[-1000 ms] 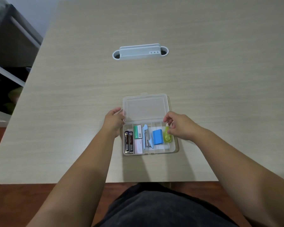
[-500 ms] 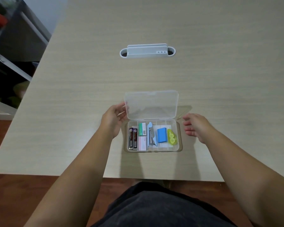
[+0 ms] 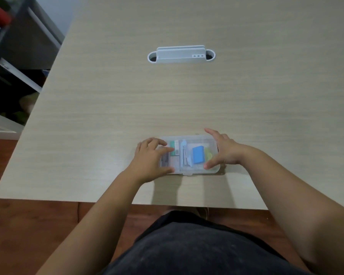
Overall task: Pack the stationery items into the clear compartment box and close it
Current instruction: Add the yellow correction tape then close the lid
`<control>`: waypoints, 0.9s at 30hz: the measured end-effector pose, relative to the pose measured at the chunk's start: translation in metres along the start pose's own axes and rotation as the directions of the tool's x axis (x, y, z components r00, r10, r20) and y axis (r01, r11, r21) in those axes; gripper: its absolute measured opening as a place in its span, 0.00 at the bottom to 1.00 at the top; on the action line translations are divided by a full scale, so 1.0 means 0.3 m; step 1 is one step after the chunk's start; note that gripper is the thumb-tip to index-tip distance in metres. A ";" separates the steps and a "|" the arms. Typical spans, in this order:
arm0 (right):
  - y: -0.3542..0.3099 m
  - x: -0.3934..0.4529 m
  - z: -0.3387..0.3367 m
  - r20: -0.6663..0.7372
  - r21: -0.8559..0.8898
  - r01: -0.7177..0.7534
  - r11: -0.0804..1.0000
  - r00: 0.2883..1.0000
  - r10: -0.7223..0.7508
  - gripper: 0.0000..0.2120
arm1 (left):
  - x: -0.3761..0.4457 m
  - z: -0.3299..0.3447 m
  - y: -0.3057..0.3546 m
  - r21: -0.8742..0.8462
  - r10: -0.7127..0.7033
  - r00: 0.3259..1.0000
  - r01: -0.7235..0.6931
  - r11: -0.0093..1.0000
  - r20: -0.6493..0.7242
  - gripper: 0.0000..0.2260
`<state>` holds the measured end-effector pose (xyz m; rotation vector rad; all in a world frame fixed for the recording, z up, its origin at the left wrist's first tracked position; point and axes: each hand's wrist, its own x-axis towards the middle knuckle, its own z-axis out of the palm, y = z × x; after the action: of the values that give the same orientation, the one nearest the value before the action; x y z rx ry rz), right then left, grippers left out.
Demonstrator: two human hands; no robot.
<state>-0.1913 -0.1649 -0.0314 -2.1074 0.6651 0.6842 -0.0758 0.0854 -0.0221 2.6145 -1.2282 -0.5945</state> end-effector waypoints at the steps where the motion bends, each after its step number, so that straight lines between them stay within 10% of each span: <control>1: -0.005 0.002 0.004 -0.011 -0.076 0.003 0.997 1.000 -0.004 0.63 | -0.003 -0.001 0.007 -0.017 -0.003 1.000 0.003 1.000 0.019 0.31; 15: -0.057 -0.007 0.041 -0.137 -0.539 0.162 0.827 0.951 -0.276 0.49 | 0.025 0.033 0.126 0.141 -0.104 0.977 0.078 0.987 0.186 0.31; 27: -0.069 0.004 0.081 -0.009 -0.544 0.278 0.792 0.942 -0.336 0.32 | 0.102 0.046 0.088 -0.007 -0.064 0.987 0.065 0.998 0.146 0.27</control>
<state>-0.1827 -0.1343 -0.0340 -2.7081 0.1670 0.6228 -0.0824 0.0449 -0.0341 2.6504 -1.1793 -0.8158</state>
